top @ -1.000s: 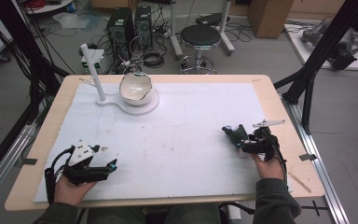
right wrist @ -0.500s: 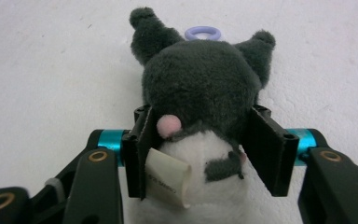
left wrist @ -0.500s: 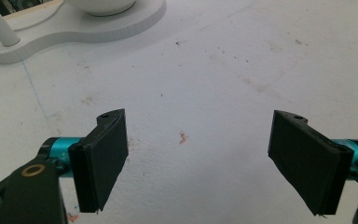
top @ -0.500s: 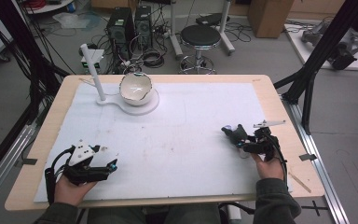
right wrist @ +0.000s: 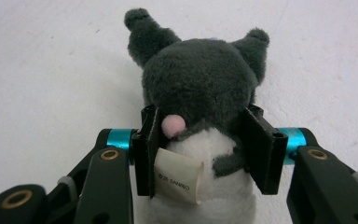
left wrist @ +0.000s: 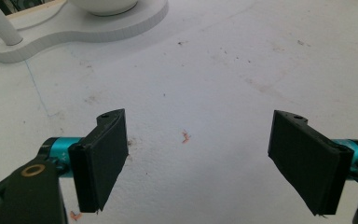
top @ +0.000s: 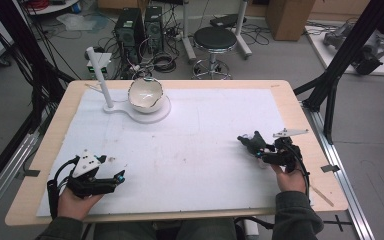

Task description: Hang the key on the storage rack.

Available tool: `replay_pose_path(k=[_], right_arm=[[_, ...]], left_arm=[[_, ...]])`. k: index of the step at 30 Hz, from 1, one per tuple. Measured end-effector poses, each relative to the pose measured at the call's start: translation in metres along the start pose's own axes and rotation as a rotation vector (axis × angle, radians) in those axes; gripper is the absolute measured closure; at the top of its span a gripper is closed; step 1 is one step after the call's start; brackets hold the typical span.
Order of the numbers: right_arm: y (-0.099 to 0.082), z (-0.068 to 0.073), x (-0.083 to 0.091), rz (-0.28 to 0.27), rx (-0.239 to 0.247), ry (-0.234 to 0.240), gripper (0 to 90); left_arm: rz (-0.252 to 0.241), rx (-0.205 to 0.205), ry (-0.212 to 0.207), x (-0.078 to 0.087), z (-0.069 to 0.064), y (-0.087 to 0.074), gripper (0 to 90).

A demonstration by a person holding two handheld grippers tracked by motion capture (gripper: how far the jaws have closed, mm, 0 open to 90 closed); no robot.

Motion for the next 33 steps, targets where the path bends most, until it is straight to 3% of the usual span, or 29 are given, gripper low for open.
replay_pose_path(k=[33], right_arm=[[0.0057,0.0032,0.0085,-0.003,0.033,0.007,52.6]], left_arm=[[-0.002,0.002,0.002,0.0008,0.0016,-0.0002,20.2]])
Point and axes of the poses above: each handheld gripper's, and its own axes: x roughly backward along the jaws, y roughly out of its top, z roughly to its left, the point moved 8 cm from there along -x, roughly forward along the jaws, and after that the axes turned 10 degrees about y, right-handed, at the moved point
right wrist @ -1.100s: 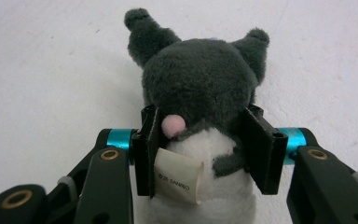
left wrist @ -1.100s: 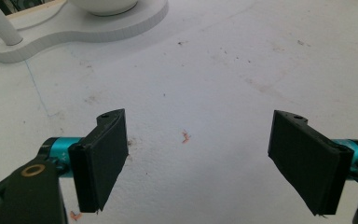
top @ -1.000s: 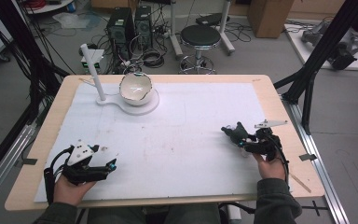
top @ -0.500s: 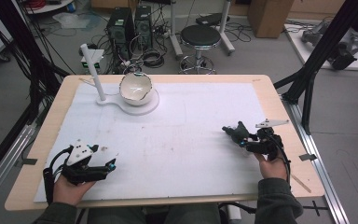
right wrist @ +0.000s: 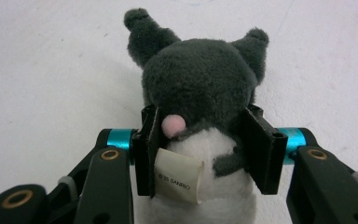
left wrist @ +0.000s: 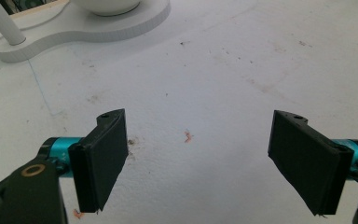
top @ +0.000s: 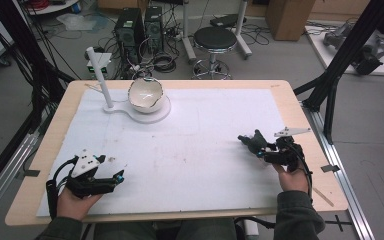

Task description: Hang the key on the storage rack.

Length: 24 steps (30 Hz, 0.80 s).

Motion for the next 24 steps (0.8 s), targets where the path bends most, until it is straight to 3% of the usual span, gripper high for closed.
replay_pose_path(k=[15,24], right_arm=[[0.022,0.020,0.005,-0.030,0.009,0.087,52.6],[0.043,0.037,0.005,-0.080,0.051,0.157,52.6]], left_arm=[[-0.002,0.007,0.000,0.001,0.001,0.000,20.1],[-0.004,0.006,0.003,0.002,0.003,0.000,20.2]])
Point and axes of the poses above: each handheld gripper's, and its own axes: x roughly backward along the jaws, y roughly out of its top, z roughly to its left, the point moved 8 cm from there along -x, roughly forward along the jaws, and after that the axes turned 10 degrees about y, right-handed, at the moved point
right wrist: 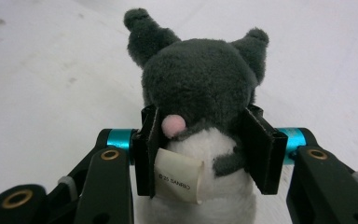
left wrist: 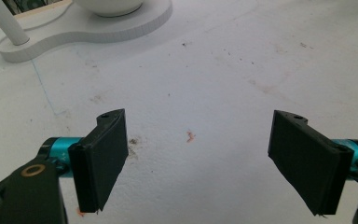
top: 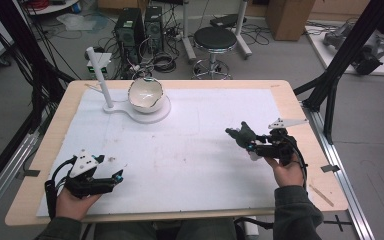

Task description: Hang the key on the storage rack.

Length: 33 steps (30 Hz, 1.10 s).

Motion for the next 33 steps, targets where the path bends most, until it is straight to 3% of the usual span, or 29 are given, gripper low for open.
replay_pose_path(k=[12,33], right_arm=[[0.022,0.020,-0.010,-0.030,0.034,0.059,52.6],[0.068,0.050,-0.031,-0.069,0.124,0.119,52.6]], left_arm=[[-0.002,0.003,0.001,0.001,0.001,0.000,20.2],[-0.003,0.005,0.002,0.002,0.002,-0.001,20.2]])
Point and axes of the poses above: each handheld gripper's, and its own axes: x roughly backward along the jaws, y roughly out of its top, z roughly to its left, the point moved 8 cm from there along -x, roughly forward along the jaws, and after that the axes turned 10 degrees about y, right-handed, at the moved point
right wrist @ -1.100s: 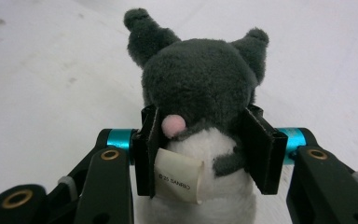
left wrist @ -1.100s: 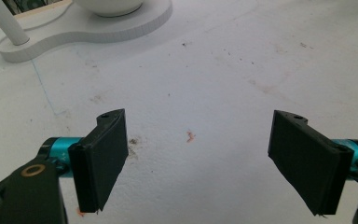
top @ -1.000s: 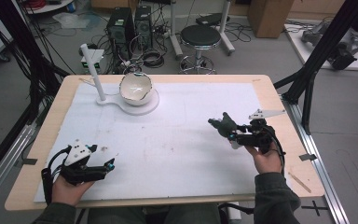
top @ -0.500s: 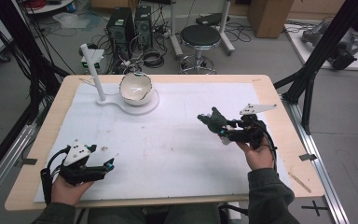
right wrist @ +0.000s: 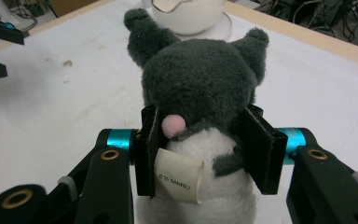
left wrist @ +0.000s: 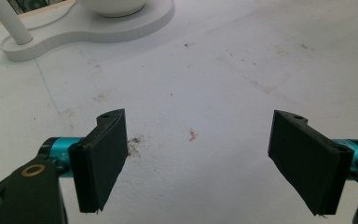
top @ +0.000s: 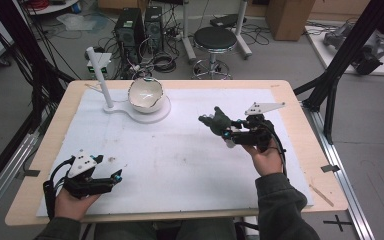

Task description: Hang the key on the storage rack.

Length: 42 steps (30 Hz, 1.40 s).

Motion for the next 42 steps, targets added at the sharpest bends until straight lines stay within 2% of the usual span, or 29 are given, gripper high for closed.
replay_pose_path(k=[12,17,26,37,40,42], right_arm=[[0.023,0.011,-0.031,-0.035,0.017,0.044,52.6],[0.033,0.016,-0.044,-0.052,0.038,0.065,52.5],[0.052,0.024,-0.063,-0.054,0.057,0.111,52.5],[0.073,0.035,-0.088,-0.043,0.089,0.141,52.6],[0.078,0.038,-0.094,-0.043,0.078,0.154,52.6],[0.083,0.039,-0.098,-0.048,0.096,0.156,52.5]], left_arm=[[0.000,0.000,-0.003,-0.001,-0.001,0.000,20.1],[0.001,0.003,-0.005,-0.001,-0.001,-0.001,20.2],[0.000,0.010,-0.005,-0.001,0.001,-0.001,20.1],[0.003,0.012,-0.004,0.000,0.002,-0.002,20.1],[0.002,0.011,-0.003,0.000,0.003,-0.003,20.1],[0.001,0.015,-0.003,0.000,0.002,-0.003,20.2]])
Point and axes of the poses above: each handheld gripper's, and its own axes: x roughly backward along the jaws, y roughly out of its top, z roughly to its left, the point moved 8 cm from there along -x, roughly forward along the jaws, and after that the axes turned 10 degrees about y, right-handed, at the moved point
